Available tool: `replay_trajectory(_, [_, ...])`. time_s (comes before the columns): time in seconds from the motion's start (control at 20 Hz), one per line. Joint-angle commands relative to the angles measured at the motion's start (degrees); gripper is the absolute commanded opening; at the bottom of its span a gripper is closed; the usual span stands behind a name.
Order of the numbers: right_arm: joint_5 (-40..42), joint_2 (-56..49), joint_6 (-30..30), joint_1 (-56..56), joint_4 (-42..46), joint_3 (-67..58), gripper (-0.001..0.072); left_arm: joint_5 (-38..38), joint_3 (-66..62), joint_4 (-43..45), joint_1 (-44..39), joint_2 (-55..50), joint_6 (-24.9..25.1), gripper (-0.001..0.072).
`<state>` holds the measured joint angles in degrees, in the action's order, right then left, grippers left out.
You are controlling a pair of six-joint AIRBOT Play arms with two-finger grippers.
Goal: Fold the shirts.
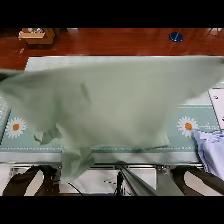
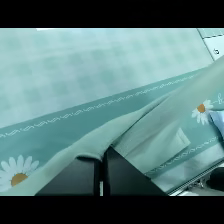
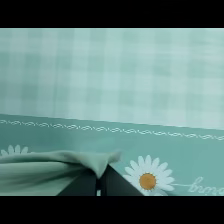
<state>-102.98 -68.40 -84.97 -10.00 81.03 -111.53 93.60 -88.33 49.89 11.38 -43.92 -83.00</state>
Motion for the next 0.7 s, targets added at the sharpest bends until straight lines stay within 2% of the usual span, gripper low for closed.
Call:
replay_trajectory(0.0, [4.02,-11.82,0.2,0.0,-0.15,0.0,0.002,-8.96,6.4,0.26,0.0,-9.16,5.68,0.0024])
replay_trajectory(0.15, [11.19,-19.19,0.61,0.0,-0.81,0.0,0.002,-14.88,6.54,0.07,0.0,-20.52,9.51,0.0024])
replay_trajectory(0.4, [22.99,-29.18,0.85,1.9,-8.07,0.0,0.002,-21.57,6.51,-2.75,-2.99,-34.99,17.9,0.0024])
replay_trajectory(0.65, [26.84,-36.37,0.74,4.83,-6.93,0.0,0.0021,-29.68,6.54,-2.69,-6.08,-42.95,19.54,0.0024])
